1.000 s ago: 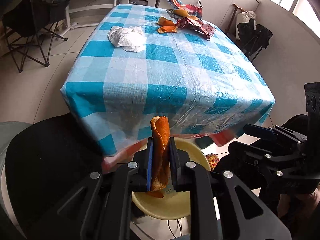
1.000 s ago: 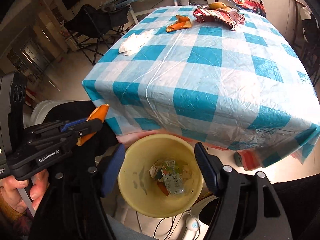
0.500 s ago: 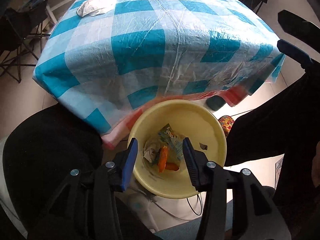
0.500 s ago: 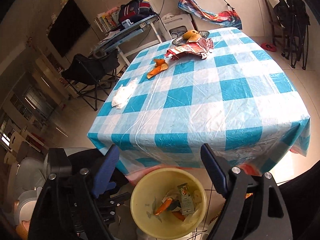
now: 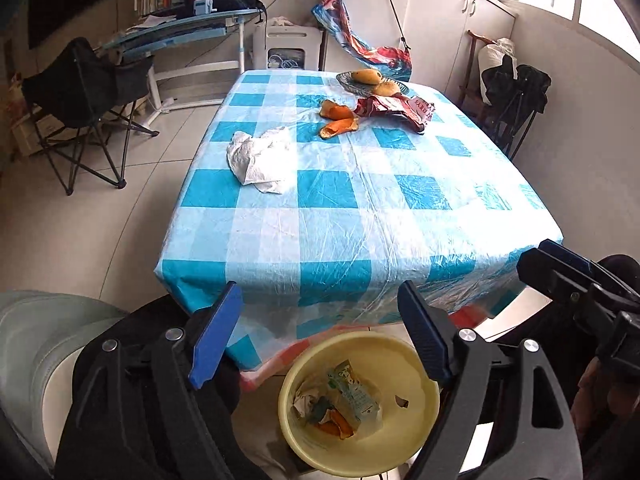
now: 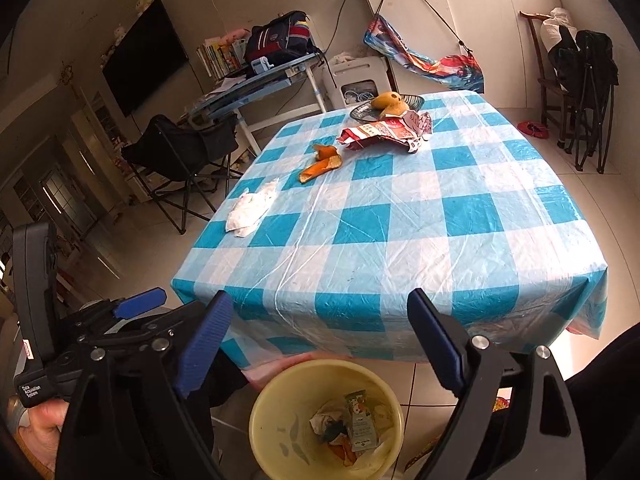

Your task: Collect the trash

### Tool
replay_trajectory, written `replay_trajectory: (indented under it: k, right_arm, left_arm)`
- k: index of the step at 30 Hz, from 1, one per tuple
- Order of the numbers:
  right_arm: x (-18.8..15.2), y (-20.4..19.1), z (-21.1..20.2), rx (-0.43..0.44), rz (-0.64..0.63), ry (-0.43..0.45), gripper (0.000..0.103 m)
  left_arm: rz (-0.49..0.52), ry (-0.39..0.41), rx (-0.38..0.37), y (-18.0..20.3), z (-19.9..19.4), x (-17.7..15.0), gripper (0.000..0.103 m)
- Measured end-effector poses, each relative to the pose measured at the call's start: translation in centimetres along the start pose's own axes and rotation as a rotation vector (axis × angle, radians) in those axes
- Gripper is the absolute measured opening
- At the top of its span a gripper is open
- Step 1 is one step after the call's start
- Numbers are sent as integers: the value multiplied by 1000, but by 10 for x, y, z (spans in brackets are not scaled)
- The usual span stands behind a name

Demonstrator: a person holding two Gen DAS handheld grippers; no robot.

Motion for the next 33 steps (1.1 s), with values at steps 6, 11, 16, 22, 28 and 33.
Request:
replay_trajectory:
  k: [6,11,16,22,28,33]
  right_arm:
    - [5,1,7,-15,-15,15,89]
    - [11,6,20,-17,2,7,89]
    - [12,2,35,-24,-6,-7,89]
    - [8,-10,44,-44,-57,-21,89]
    - [6,-17,53,-66,-98,-34,89]
    - [5,-21,54,-71,-119,-32,89]
  left_arm:
    - [-34,1,31,-21,25,25,79]
    - [-68,5,57,-37,39,34,79]
    - [-117,59,83,-57,47,34,80]
    - [-216,117,83,-81,45,26,80]
    - [-189,177,111,-80,37,28,84]
    - [-187,184,115,-79,36,27,84]
Point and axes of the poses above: each gripper's, at about its wrist camera, not at the fingertips, and z roughly the way its jaws point, y to its right, x to its top, the point moved 8 cm from there along z, roughly the way its jaws point, and after that the axes turned 1 degree about -z, right-handed, at the moved point
